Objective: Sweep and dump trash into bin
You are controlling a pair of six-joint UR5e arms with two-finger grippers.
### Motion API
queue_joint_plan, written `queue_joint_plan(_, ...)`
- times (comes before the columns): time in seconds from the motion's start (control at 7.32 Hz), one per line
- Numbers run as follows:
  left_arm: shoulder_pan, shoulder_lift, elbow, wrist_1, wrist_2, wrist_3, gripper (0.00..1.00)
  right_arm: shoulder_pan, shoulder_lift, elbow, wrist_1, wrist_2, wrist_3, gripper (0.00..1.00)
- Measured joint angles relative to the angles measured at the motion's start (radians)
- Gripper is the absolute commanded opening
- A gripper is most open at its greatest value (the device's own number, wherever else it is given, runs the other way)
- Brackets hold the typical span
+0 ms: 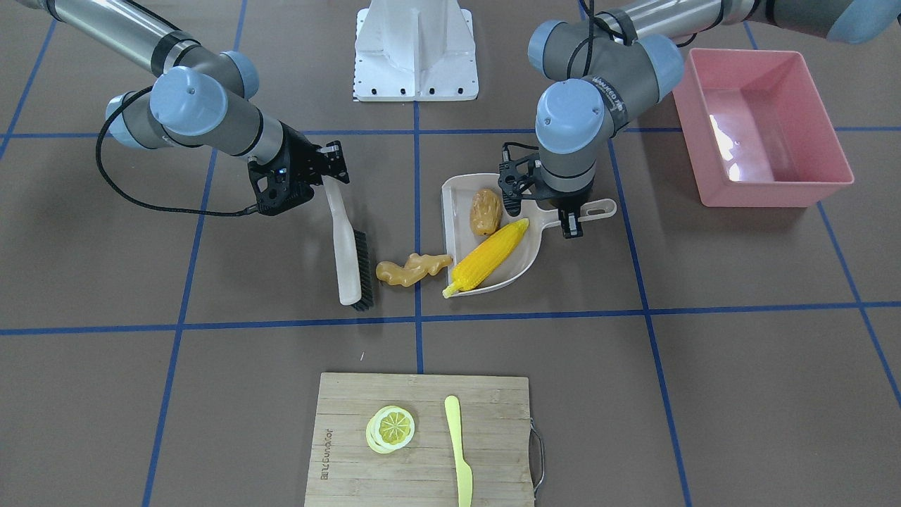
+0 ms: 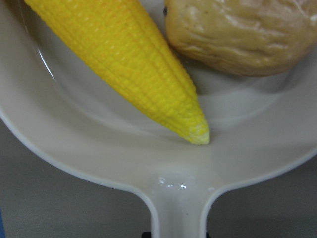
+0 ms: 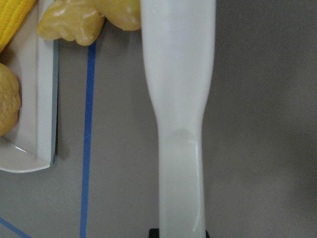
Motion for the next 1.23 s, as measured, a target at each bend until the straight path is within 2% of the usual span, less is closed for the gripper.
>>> queue_joint_plan(1.23,-0.003,-0.036,0.026,0.016,0.001,0.000,0.00,-0.050,0.165,-0.108,-0.002,-0.011,0.034,0.00)
